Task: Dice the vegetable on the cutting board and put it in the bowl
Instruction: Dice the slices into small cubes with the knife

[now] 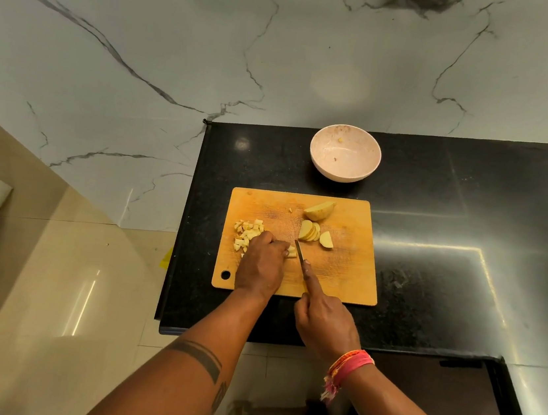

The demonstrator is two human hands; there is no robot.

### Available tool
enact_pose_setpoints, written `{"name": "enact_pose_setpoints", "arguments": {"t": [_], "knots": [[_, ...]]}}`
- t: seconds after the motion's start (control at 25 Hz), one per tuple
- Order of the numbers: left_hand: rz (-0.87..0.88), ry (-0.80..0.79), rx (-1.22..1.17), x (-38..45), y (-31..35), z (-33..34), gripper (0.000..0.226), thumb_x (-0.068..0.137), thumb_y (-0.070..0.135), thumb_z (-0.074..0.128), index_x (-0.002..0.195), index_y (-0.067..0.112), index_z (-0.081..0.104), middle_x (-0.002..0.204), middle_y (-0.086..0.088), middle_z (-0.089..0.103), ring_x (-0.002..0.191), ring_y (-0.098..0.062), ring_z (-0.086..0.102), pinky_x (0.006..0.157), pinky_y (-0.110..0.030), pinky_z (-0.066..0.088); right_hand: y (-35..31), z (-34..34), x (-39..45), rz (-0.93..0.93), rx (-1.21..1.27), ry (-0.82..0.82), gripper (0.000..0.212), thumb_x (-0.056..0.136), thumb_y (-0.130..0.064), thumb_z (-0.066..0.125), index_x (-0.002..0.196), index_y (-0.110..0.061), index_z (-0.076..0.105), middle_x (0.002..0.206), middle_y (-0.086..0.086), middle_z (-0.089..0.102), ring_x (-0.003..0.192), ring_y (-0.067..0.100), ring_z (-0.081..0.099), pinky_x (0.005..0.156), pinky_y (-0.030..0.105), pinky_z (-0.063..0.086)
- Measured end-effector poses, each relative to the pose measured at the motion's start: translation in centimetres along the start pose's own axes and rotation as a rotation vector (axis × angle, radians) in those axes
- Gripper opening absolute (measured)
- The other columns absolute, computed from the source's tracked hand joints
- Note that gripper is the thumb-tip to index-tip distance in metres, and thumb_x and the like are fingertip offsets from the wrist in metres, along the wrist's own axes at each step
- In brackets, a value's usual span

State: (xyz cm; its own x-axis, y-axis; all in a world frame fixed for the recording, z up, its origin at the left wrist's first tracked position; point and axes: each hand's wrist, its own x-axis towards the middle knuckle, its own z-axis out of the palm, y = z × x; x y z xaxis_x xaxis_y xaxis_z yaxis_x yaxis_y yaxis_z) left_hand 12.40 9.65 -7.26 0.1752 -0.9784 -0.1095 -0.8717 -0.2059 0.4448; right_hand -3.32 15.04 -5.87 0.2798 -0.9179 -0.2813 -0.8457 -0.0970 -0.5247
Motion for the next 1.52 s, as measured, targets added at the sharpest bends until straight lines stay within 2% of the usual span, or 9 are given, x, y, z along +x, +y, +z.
{"name": "enact_pose_setpoints", "arguments": {"t": [0.16, 0.36, 0.56, 0.72, 0.88, 1.16, 1.4, 1.52], "knots": [[-0.007, -0.004, -0.008, 0.5, -0.2, -0.4, 0.030, 0.105, 0.023, 0.050, 0.130, 0.023, 0.067, 0.124, 0.000, 0.059, 0.118, -0.020, 0.049, 0.098, -0.037, 0.048, 0.3, -0.2, 0.3, -0.002, -0.002, -0.005, 0.068, 0.102, -0.032, 0.038, 0.161, -0.039, 0.004, 0.065, -0.001, 0.058, 0.053, 0.018, 0.054, 0.051, 0.038, 0.043], [0.068, -0.024, 0.081, -0.2, -0.4, -0.3, 0.037, 0.106, 0.031, 0.048, 0.139, 0.021, 0.059, 0.132, -0.001, 0.051, 0.121, -0.020, 0.045, 0.101, -0.033, 0.044, 0.1, -0.3, 0.4, -0.005, -0.003, -0.009, 0.067, 0.102, -0.031, 0.038, 0.161, -0.038, 0.006, 0.064, -0.002, 0.056, 0.052, 0.017, 0.052, 0.048, 0.034, 0.035], [0.108, -0.051, 0.107, -0.1, -0.4, -0.1, 0.037, 0.104, 0.029, 0.052, 0.139, 0.018, 0.059, 0.129, -0.002, 0.049, 0.121, -0.020, 0.045, 0.098, -0.034, 0.048, 0.3, -0.2, 0.3, 0.015, -0.018, -0.011, 0.068, 0.103, -0.031, 0.038, 0.162, -0.035, 0.004, 0.067, 0.000, 0.058, 0.055, 0.018, 0.054, 0.052, 0.038, 0.044], [0.103, -0.089, 0.060, 0.6, -0.4, -0.2, 0.033, 0.104, 0.025, 0.053, 0.133, 0.013, 0.063, 0.125, -0.002, 0.050, 0.121, -0.019, 0.047, 0.100, -0.037, 0.049, 0.3, 0.5, 0.1, -0.013, -0.032, -0.065, 0.073, 0.103, -0.031, 0.038, 0.161, -0.035, -0.005, 0.067, -0.001, 0.058, 0.055, 0.018, 0.055, 0.054, 0.039, 0.046], [0.140, -0.111, 0.076, 1.1, -0.6, -0.7, 0.035, 0.104, 0.022, 0.050, 0.137, 0.017, 0.061, 0.128, -0.001, 0.049, 0.122, -0.019, 0.046, 0.102, -0.036, 0.047, 0.8, 0.5, 0.4, -0.026, -0.032, -0.069, 0.073, 0.103, -0.032, 0.038, 0.161, -0.036, -0.006, 0.065, -0.002, 0.057, 0.054, 0.018, 0.055, 0.052, 0.039, 0.046], [0.149, -0.070, 0.093, 0.4, -0.3, -0.7, 0.041, 0.104, 0.029, 0.051, 0.145, 0.020, 0.052, 0.133, -0.002, 0.049, 0.125, -0.019, 0.045, 0.100, -0.034, 0.048, 0.5, 0.0, 0.3, -0.015, -0.027, -0.031, 0.070, 0.102, -0.031, 0.038, 0.161, -0.037, -0.001, 0.063, -0.002, 0.056, 0.052, 0.017, 0.054, 0.049, 0.036, 0.041], [0.172, -0.091, 0.152, 0.6, -0.9, -0.3, 0.035, 0.105, 0.026, 0.048, 0.137, 0.018, 0.061, 0.130, -0.001, 0.051, 0.121, -0.021, 0.046, 0.094, -0.035, 0.051, -0.1, 0.1, 0.3, -0.001, -0.041, -0.011, 0.070, 0.102, -0.031, 0.038, 0.161, -0.036, 0.001, 0.066, 0.001, 0.059, 0.055, 0.020, 0.056, 0.054, 0.041, 0.048], [0.159, -0.095, 0.135, 0.8, -0.8, -0.3, 0.034, 0.106, 0.026, 0.046, 0.133, 0.016, 0.063, 0.129, -0.001, 0.051, 0.119, -0.020, 0.046, 0.094, -0.036, 0.051, -0.6, -0.1, 0.2, -0.012, -0.054, -0.011, 0.070, 0.102, -0.031, 0.037, 0.161, -0.035, 0.000, 0.065, -0.001, 0.056, 0.053, 0.016, 0.052, 0.051, 0.038, 0.044]]}}
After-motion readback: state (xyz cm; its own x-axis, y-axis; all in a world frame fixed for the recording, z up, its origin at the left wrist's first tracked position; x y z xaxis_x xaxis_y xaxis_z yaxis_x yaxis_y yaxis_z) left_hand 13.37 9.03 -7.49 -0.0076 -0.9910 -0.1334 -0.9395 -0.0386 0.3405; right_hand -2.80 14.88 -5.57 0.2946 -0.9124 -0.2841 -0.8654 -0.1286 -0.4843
